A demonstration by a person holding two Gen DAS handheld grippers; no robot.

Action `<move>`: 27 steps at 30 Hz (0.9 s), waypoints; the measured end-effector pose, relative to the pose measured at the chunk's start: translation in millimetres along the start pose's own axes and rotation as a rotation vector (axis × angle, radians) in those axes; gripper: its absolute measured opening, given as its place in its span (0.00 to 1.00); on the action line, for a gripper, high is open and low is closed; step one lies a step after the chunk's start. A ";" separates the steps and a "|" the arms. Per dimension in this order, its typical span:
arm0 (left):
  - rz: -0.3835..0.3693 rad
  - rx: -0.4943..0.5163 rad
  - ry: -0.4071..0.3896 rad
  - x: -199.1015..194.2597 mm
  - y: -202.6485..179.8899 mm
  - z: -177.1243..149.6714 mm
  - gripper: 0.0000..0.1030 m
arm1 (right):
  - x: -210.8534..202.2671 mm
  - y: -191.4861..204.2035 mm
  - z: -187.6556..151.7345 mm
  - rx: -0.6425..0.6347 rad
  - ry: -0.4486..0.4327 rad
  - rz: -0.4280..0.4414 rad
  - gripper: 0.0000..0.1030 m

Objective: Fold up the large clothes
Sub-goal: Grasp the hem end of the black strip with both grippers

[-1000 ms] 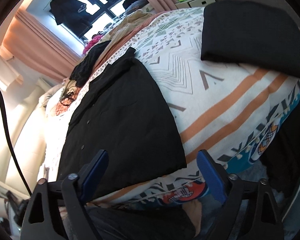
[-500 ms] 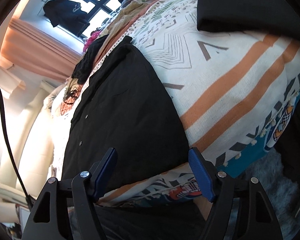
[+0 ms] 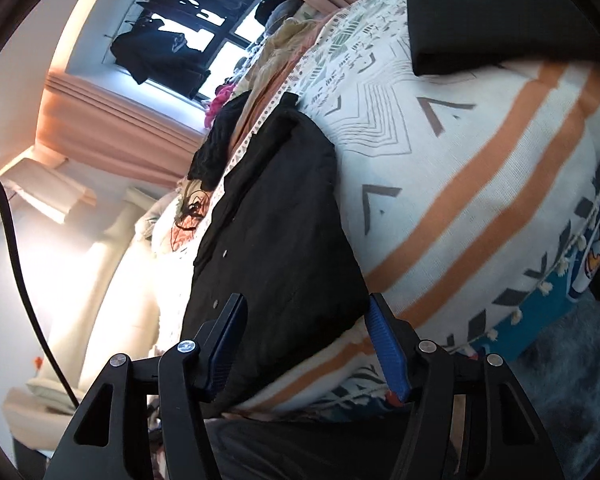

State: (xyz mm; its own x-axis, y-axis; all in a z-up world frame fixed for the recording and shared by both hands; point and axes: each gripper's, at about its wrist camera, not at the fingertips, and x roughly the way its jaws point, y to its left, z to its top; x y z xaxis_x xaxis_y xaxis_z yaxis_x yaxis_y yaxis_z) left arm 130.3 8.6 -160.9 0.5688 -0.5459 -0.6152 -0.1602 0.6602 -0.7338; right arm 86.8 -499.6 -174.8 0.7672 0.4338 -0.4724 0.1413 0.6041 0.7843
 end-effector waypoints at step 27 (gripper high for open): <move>0.116 0.038 -0.024 5.0 -9.2 0.4 0.24 | 3.9 -7.2 5.8 0.055 -0.114 0.142 0.61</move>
State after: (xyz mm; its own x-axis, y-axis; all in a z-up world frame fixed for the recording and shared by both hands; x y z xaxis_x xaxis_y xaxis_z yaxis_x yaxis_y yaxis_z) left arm 135.0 0.0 -157.2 0.5672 -0.4529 -0.6878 -0.1954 0.7374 -0.6466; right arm 92.4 -506.2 -180.0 0.8476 0.4313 -0.3092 0.0583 0.5034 0.8621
